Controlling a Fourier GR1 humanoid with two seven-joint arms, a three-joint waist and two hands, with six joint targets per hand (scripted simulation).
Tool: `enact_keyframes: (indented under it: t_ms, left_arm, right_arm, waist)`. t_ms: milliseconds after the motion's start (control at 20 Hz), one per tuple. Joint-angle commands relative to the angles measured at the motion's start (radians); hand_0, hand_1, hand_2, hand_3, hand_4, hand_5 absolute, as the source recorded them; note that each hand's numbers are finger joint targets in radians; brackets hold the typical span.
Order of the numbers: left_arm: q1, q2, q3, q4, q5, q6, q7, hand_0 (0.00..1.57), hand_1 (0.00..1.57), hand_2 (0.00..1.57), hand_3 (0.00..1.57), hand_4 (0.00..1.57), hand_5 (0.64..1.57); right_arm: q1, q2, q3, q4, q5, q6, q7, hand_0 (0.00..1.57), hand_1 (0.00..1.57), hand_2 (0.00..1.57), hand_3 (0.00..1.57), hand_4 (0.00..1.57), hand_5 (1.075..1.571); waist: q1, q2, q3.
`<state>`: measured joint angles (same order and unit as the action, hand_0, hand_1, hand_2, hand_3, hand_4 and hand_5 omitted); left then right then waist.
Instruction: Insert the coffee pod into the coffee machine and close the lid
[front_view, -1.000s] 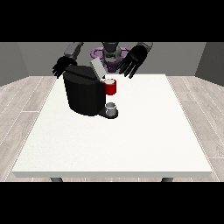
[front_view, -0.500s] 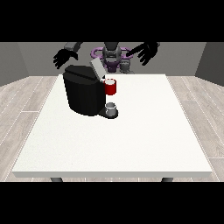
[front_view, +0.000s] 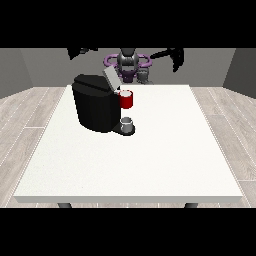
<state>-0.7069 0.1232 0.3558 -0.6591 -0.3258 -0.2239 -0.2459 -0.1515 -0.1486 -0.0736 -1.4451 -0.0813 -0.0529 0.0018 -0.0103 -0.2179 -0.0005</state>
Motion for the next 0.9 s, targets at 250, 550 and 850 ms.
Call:
enact_keyframes:
  t_ms: [250,550,850]
  left_arm:
    - [0.127,-0.077,-0.004,-0.091,0.096,-0.062,0.014,0.0,0.0,0.0,0.0,0.0,1.571]
    - [0.213,-0.121,-0.104,-0.203,0.21,-0.043,0.058,0.0,0.0,0.0,0.0,0.0,1.571]
    - [0.254,-0.095,-0.064,-0.362,0.241,-0.108,0.095,0.0,0.0,0.0,0.0,0.11,1.571]
  right_arm:
    - [-0.066,0.001,0.074,-0.036,0.037,0.026,0.095,0.0,0.0,0.0,0.0,0.0,1.571]
    - [-0.089,-0.035,0.05,0.056,0.062,0.068,0.016,0.0,0.0,0.0,0.0,0.22,1.571]
    - [-0.135,-0.014,0.046,0.077,0.042,0.099,-0.002,0.0,0.0,0.0,0.0,0.0,1.571]
  waist:
    - [0.109,-0.03,0.0003]
    - [0.166,-0.022,0.0009]
    - [0.164,0.082,0.0008]
